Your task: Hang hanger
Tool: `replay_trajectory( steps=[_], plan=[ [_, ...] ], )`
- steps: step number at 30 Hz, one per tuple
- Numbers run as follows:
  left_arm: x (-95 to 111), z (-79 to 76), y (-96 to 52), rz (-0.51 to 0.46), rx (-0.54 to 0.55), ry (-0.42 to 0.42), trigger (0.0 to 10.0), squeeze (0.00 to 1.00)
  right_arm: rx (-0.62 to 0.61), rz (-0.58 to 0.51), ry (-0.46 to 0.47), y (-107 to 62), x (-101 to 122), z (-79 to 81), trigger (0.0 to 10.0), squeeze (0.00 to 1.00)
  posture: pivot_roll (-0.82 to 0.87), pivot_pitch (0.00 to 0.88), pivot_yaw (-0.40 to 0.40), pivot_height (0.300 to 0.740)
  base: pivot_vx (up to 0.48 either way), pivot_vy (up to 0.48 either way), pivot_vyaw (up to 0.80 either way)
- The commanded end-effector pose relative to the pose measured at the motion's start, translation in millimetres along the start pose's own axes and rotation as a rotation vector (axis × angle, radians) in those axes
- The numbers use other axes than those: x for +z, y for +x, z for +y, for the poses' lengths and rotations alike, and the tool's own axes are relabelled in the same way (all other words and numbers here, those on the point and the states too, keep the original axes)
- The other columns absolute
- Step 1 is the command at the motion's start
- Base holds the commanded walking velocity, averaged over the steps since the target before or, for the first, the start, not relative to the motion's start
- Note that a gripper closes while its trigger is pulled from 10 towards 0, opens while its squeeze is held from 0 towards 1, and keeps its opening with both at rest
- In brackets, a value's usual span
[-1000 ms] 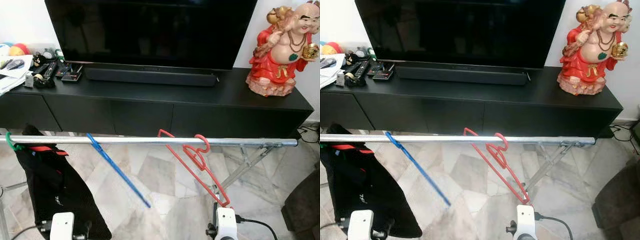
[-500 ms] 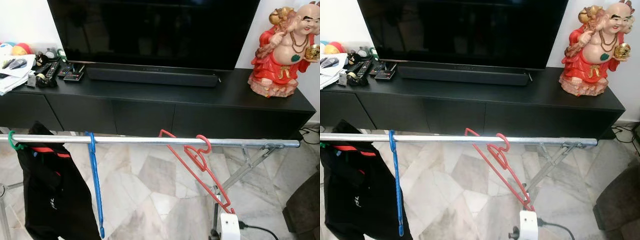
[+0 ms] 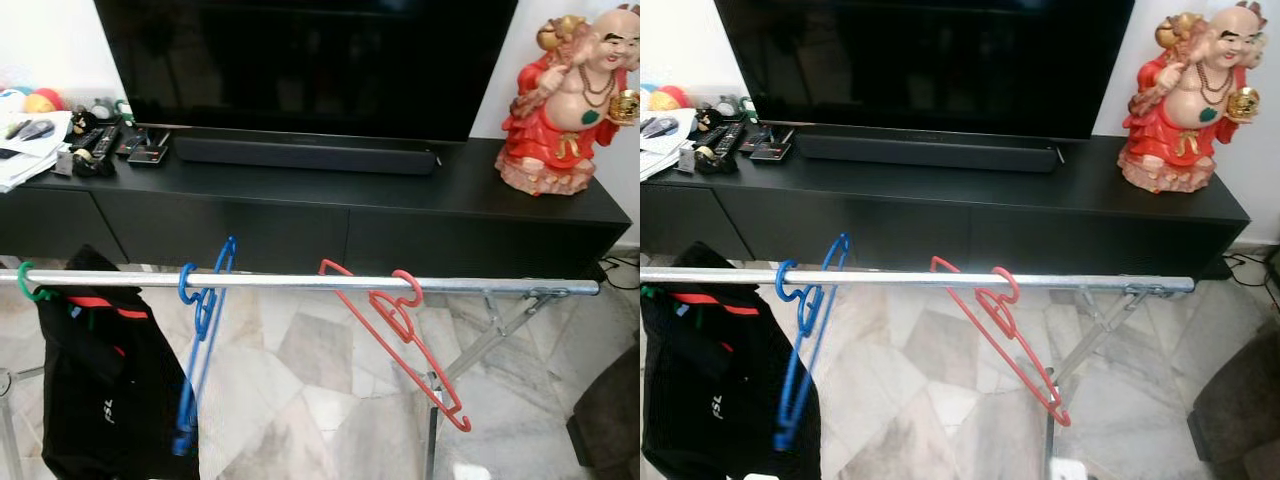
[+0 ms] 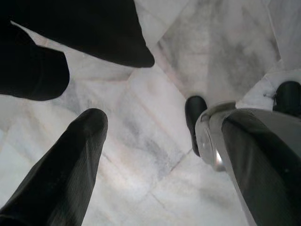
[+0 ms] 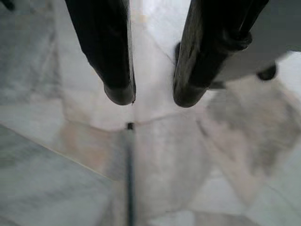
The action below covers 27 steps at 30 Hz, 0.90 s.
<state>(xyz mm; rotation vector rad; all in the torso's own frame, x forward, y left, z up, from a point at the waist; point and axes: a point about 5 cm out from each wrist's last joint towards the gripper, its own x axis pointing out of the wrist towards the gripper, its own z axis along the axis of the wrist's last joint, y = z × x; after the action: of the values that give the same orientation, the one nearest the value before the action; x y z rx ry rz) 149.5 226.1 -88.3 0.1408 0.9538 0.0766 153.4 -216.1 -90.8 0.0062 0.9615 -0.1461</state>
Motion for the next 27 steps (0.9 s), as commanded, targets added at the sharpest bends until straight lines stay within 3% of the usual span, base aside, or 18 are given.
replay_trajectory(
  steps=[1, 5, 13, 19, 20, 27],
  plan=[
    [-12, 2.5, -3.0, 0.036, 0.012, 0.004, 10.0, 0.00, 0.008, 0.005, 0.020, -1.7, -5, -3.1, 10.0, 0.00, -0.04, 0.090, -0.012, 0.740, 0.000, 0.281, 0.00],
    [-17, 2.1, -4.4, 0.050, 0.013, 0.003, 10.0, 0.00, -0.007, 0.010, 0.024, -4.3, -8, -19.6, 10.0, 0.00, -0.04, 0.092, -0.013, 0.740, 0.000, 0.278, 0.00],
    [-21, 3.4, -5.3, 0.067, 0.019, -0.001, 10.0, 0.00, -0.004, 0.015, 0.026, -4.8, -9, -20.6, 10.0, 0.00, -0.04, 0.094, -0.014, 0.740, 0.000, 0.269, 0.00],
    [-24, 4.1, -5.8, 0.077, 0.021, -0.004, 10.0, 0.00, 0.004, 0.019, 0.024, -2.4, -7, -9.2, 10.0, 0.00, -0.04, 0.096, -0.012, 0.740, 0.000, 0.257, 0.00],
    [-24, 4.0, -6.0, 0.081, 0.020, -0.005, 10.0, 0.00, 0.012, 0.021, 0.023, -1.2, -6, 0.1, 10.0, 0.00, -0.04, 0.096, -0.012, 0.740, 0.000, 0.255, 0.00],
    [-26, 3.3, -6.2, 0.087, 0.017, 0.007, 10.0, 0.00, 0.033, 0.026, 0.020, -0.2, -8, 24.3, 10.0, 0.00, -0.04, 0.097, -0.012, 0.740, 0.000, 0.184, 0.00]
  ],
)
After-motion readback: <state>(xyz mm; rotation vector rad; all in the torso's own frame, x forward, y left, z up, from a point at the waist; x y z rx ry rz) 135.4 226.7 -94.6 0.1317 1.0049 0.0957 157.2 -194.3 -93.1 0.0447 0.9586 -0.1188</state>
